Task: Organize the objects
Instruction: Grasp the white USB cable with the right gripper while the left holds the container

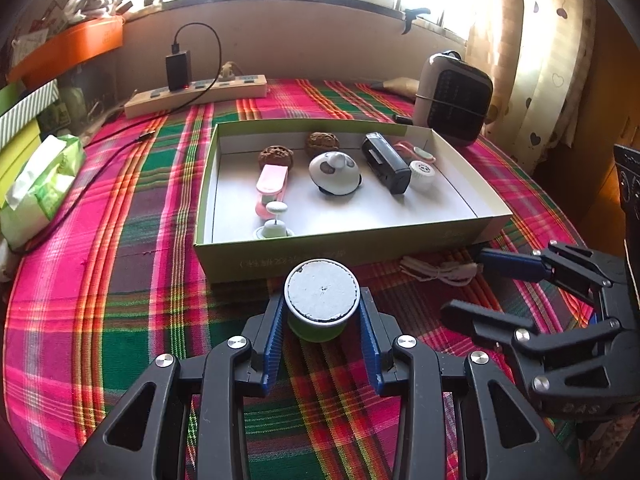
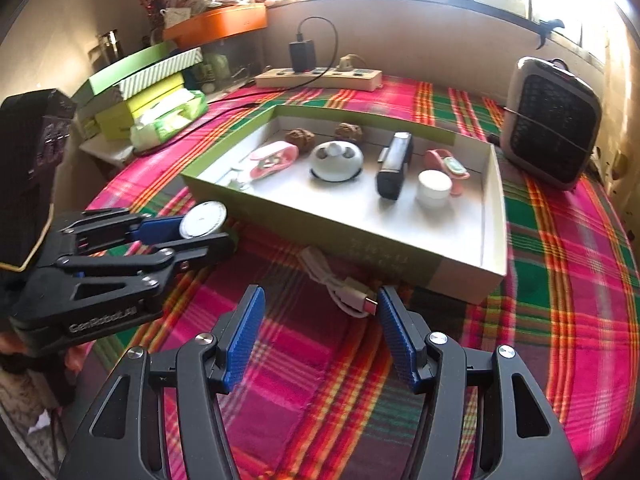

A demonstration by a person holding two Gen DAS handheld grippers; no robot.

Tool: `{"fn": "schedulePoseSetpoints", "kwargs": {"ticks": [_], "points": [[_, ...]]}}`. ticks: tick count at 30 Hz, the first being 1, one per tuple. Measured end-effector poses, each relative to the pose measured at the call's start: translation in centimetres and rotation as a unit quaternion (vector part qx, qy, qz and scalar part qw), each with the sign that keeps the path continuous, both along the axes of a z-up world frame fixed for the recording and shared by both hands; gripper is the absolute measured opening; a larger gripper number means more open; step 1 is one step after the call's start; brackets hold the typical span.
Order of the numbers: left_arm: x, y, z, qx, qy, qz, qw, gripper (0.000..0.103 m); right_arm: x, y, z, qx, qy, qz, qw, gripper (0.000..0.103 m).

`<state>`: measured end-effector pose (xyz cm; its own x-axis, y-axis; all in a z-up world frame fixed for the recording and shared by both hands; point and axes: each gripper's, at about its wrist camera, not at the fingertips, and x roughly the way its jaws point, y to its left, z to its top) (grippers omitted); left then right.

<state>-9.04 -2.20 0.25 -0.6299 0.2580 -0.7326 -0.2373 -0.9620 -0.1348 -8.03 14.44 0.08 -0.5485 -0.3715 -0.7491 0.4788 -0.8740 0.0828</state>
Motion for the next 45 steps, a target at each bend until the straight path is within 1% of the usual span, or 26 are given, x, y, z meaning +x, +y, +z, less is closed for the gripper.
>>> {"fn": "schedulePoseSetpoints", "kwargs": {"ticks": [4, 6, 8, 11, 13, 19, 22, 26, 28, 30, 31, 34, 35, 36, 45], "points": [[0.0, -0.2, 0.0, 0.003, -0.001, 0.001, 1.0000, 0.033, 0.7, -0.6, 0.1, -0.005, -0.010, 0.025, 1.000, 0.059], [0.1, -0.3, 0.0, 0.004, -0.001, 0.001, 1.0000, 0.033, 1.0, -0.8, 0.3, -0.001, -0.008, 0.034, 0.999, 0.059], [0.1, -0.3, 0.1, 0.006, 0.000, 0.001, 1.0000, 0.033, 1.1, -0.8, 0.5, 0.006, -0.002, 0.029, 1.000, 0.059], [0.2, -0.4, 0.3, 0.009, 0.002, -0.002, 1.0000, 0.033, 0.5, -0.8, 0.4, 0.027, 0.009, 0.002, 1.000, 0.059], [0.3, -0.4, 0.4, 0.009, 0.002, -0.006, 0.9999, 0.033, 0.1, -0.8, 0.1, 0.034, 0.008, -0.004, 0.999, 0.059], [0.3, -0.7, 0.7, 0.011, 0.003, -0.006, 0.9999, 0.033, -0.6, -1.5, -0.7, 0.051, 0.004, -0.004, 0.999, 0.059], [0.3, -0.8, 0.7, 0.012, 0.002, -0.006, 0.9999, 0.033, -0.8, -1.7, -1.0, 0.061, 0.003, -0.006, 0.998, 0.053], [0.1, -0.8, 0.5, 0.015, -0.002, -0.008, 0.9999, 0.033, -0.9, -1.7, -1.1, 0.059, 0.002, -0.007, 0.998, 0.050], [0.1, -0.8, 0.4, 0.016, -0.003, -0.010, 0.9998, 0.033, -0.9, -1.7, -1.0, 0.059, 0.004, -0.008, 0.998, 0.046], [0.1, -0.8, 0.4, 0.017, -0.003, -0.010, 0.9998, 0.033, -0.8, -1.8, -1.0, 0.062, 0.006, -0.008, 0.998, 0.037], [0.1, -0.8, 0.4, 0.018, -0.003, -0.010, 0.9998, 0.033, -0.8, -1.8, -0.9, 0.062, 0.007, -0.008, 0.998, 0.036], [0.1, -0.8, 0.4, 0.021, -0.005, -0.010, 0.9997, 0.033, -0.7, -1.7, -0.9, 0.060, 0.009, -0.010, 0.998, 0.027], [0.2, -0.8, 0.4, 0.021, -0.004, -0.009, 0.9997, 0.033, -0.7, -1.7, -1.0, 0.060, 0.009, -0.011, 0.998, 0.026], [0.1, -0.8, 0.4, 0.020, -0.003, -0.010, 0.9997, 0.033, -0.7, -1.6, -0.9, 0.059, 0.009, -0.012, 0.998, 0.022], [-0.3, -0.9, 0.0, 0.010, -0.008, 0.004, 0.9999, 0.032, -0.6, -1.6, -0.9, 0.053, 0.006, -0.011, 0.999, 0.022]]}}
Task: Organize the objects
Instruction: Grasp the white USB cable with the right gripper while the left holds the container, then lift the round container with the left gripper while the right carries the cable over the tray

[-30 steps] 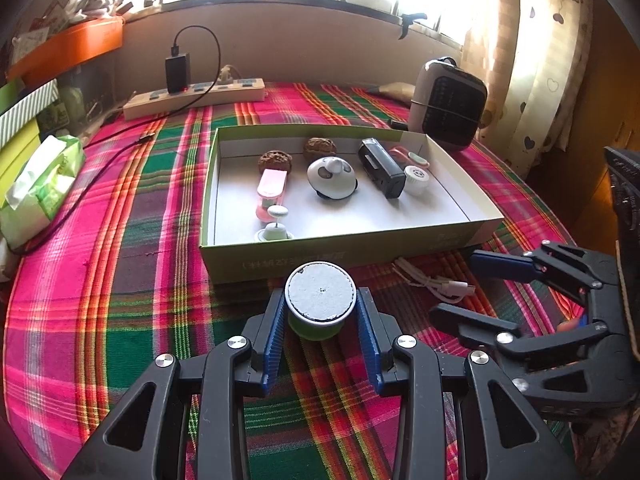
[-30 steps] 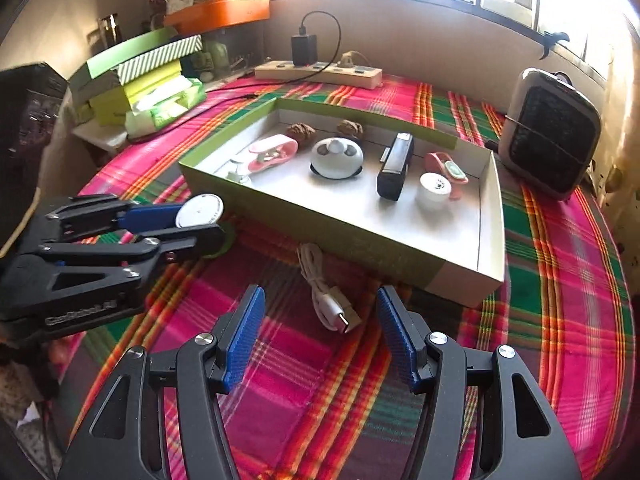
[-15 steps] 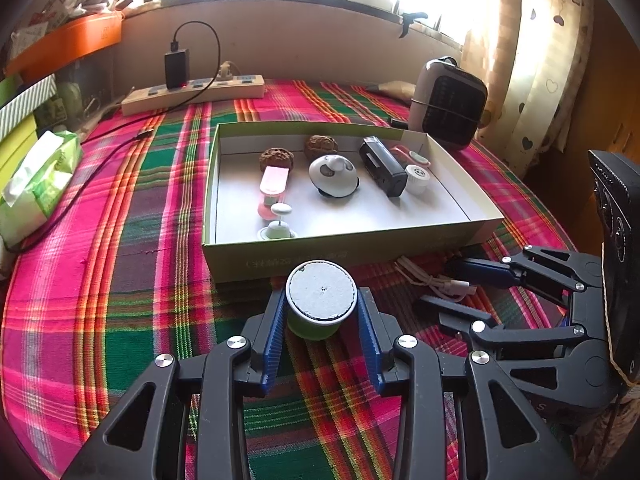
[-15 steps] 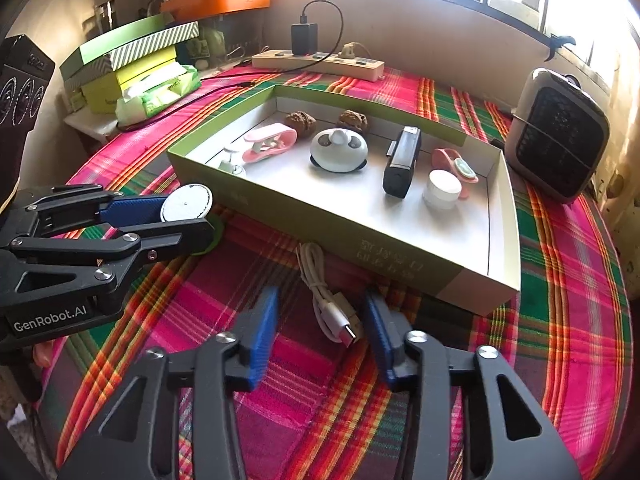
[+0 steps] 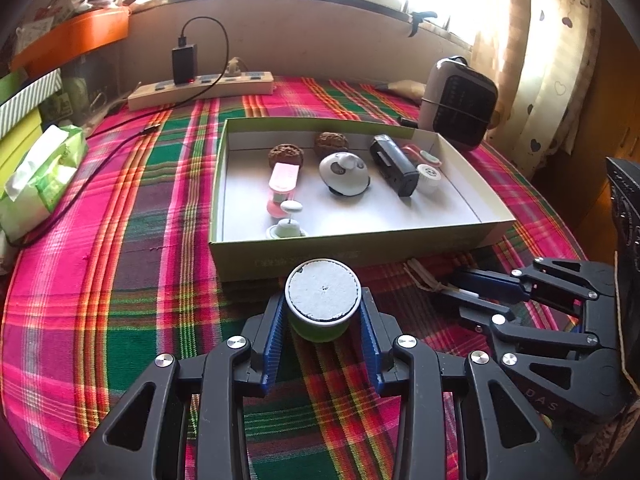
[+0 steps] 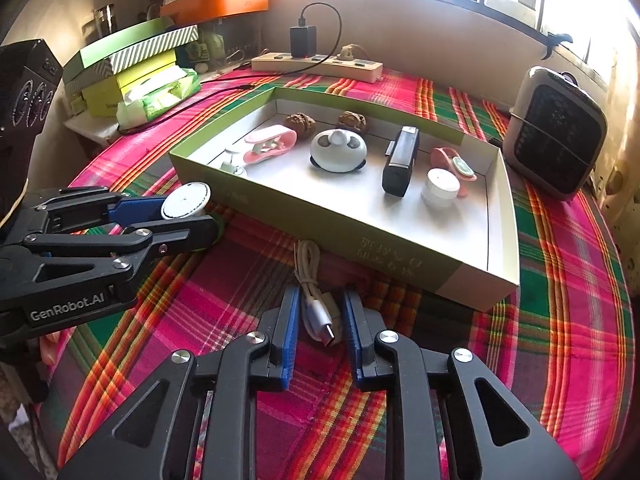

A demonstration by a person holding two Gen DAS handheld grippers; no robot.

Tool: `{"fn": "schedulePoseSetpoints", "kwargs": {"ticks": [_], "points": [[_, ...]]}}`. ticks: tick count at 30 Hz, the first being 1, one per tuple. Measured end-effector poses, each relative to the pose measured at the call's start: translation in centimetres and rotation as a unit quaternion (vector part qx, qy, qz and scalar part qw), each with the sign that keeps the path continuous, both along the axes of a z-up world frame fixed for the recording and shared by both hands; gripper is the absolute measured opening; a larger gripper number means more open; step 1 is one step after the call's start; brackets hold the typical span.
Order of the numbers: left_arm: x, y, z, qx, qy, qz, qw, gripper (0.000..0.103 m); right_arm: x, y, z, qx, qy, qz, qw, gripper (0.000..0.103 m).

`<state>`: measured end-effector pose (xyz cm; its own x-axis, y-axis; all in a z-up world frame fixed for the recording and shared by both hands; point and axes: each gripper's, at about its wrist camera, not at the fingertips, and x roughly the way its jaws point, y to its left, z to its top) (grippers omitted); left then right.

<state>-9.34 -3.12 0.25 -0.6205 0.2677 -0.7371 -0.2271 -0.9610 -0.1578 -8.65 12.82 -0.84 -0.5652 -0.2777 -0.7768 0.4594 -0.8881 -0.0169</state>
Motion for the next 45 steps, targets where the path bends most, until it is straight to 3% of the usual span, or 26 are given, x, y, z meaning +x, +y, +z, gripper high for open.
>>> {"fn": "schedulePoseSetpoints", "kwargs": {"ticks": [10, 13, 15, 19, 45], "points": [[0.03, 0.04, -0.08, -0.003, 0.001, -0.007, 1.0000, 0.026, 0.05, -0.06, -0.02, -0.009, -0.004, 0.001, 1.000, 0.022], [0.02, 0.02, 0.03, 0.006, 0.000, -0.011, 0.9999, 0.029, 0.03, -0.04, -0.02, -0.010, -0.005, 0.000, 1.000, 0.022], [0.03, 0.05, 0.14, 0.006, 0.004, -0.011, 0.9999, 0.036, 0.01, -0.06, -0.02, -0.011, -0.005, 0.000, 1.000, 0.022], [-0.21, -0.19, 0.37, 0.017, 0.005, -0.006, 0.9998, 0.036, 0.03, -0.05, -0.02, -0.010, -0.005, 0.000, 1.000, 0.022], [-0.74, 0.44, 0.70, -0.008, 0.016, 0.001, 0.9998, 0.032, 0.12, -0.12, 0.02, -0.011, -0.005, 0.000, 1.000, 0.022]]}}
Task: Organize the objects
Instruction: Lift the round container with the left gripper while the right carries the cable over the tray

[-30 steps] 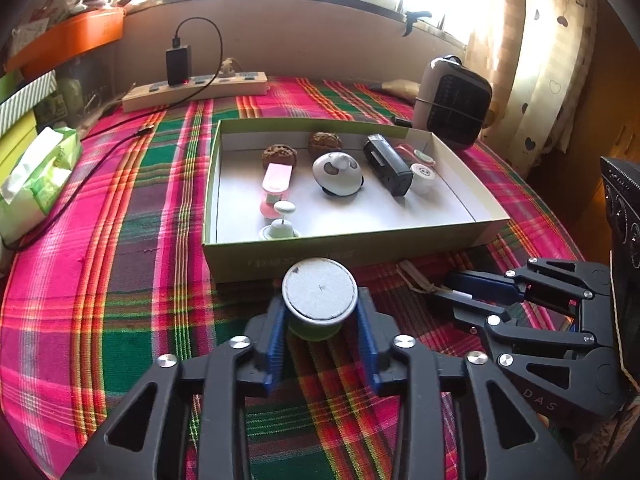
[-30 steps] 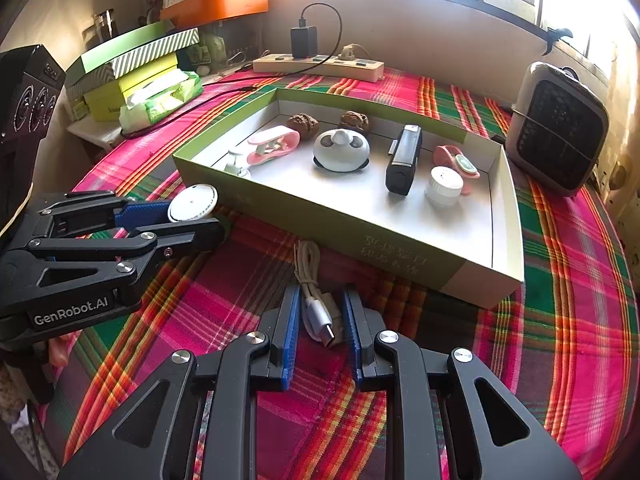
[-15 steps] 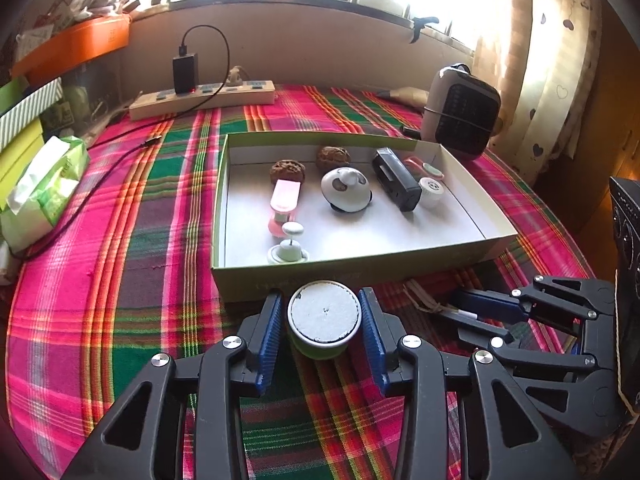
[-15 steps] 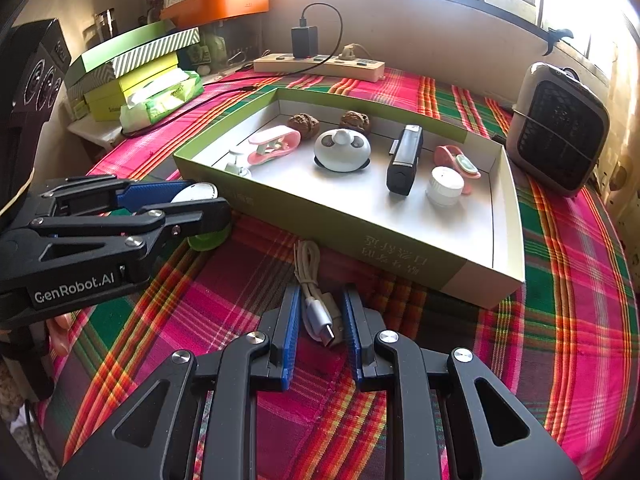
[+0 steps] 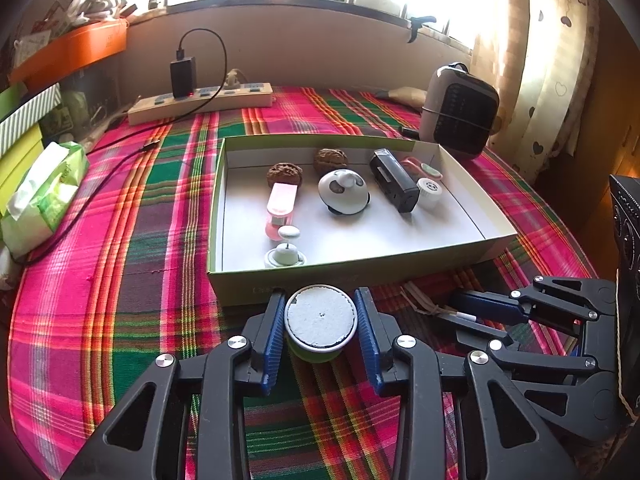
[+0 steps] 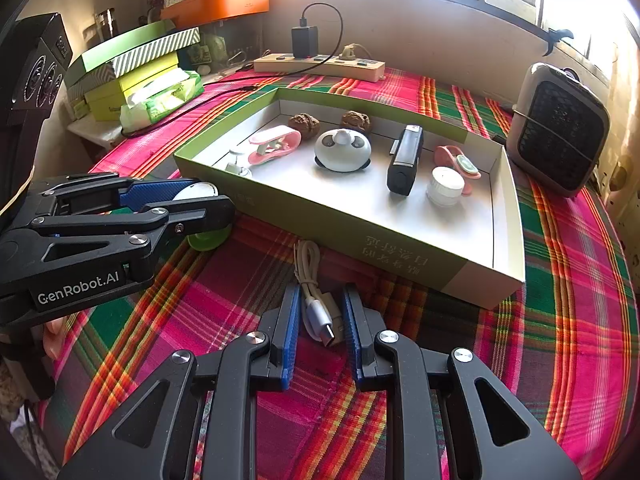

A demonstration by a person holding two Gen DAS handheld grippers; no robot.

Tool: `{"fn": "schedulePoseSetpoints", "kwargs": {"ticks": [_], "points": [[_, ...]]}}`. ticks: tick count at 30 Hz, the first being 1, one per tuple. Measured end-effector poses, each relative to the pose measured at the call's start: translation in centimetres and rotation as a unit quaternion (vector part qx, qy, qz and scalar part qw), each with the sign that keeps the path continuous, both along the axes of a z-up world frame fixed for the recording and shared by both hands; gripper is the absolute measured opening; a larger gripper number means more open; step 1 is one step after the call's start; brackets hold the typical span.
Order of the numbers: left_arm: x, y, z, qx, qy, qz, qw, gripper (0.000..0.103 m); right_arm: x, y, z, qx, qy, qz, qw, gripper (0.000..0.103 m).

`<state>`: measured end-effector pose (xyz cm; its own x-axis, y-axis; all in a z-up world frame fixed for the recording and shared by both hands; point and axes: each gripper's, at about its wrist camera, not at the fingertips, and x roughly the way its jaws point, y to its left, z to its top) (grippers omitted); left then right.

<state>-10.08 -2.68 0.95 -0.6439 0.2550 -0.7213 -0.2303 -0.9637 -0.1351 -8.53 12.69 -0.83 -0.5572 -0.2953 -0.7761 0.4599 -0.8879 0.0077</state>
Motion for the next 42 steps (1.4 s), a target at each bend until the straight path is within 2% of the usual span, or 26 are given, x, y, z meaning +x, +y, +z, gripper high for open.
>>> {"fn": "schedulePoseSetpoints", "kwargs": {"ticks": [21, 42], "points": [[0.6, 0.0, 0.8, -0.004, 0.012, 0.001, 0.9999, 0.032, 0.8, 0.0, 0.5, -0.014, 0.005, -0.001, 1.000, 0.022], [0.7, 0.4, 3.6, -0.002, 0.038, -0.002, 0.9993, 0.032, 0.9, 0.5, 3.6, -0.032, 0.041, -0.012, 0.999, 0.022]]}}
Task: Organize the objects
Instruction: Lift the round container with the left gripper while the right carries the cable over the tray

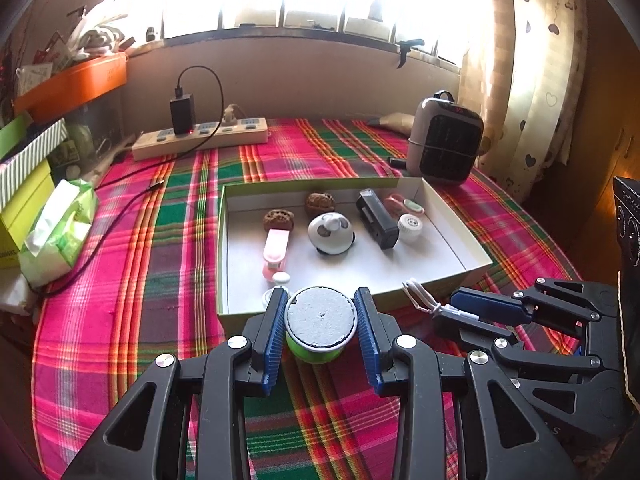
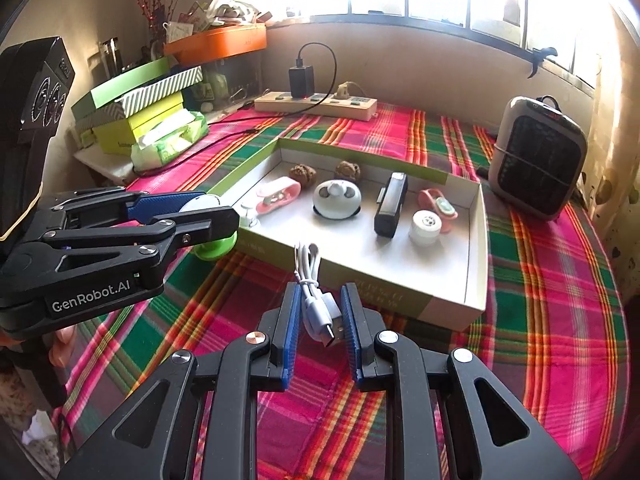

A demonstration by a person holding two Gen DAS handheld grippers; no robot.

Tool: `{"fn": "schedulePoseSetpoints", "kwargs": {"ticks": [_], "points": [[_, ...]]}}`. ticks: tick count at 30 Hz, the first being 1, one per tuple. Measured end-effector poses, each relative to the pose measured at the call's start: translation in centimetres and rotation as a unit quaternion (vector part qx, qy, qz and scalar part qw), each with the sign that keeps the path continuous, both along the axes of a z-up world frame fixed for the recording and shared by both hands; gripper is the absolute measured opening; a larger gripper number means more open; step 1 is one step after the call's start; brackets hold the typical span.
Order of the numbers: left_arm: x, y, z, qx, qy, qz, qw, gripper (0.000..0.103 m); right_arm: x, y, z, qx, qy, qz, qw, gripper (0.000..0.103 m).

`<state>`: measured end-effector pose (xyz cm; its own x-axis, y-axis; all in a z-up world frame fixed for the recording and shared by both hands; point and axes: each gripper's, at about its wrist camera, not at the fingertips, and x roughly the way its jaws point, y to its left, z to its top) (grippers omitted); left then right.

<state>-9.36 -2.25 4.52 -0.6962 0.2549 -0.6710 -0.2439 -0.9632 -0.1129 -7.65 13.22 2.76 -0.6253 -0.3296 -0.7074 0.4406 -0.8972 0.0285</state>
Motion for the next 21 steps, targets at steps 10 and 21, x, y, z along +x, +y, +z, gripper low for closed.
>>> {"fn": "schedulePoseSetpoints", "kwargs": {"ticks": [10, 21], "points": [[-1.6, 0.5, 0.7, 0.001, 0.003, -0.001, 1.0000, 0.032, -1.5, 0.9, 0.9, 0.002, 0.009, -0.024, 1.000, 0.022], [-3.9, 1.1, 0.3, -0.001, -0.006, -0.001, 1.0000, 0.032, -4.3, 2.2, 0.6, 0.015, 0.001, -0.052, 0.999, 0.022]]}}
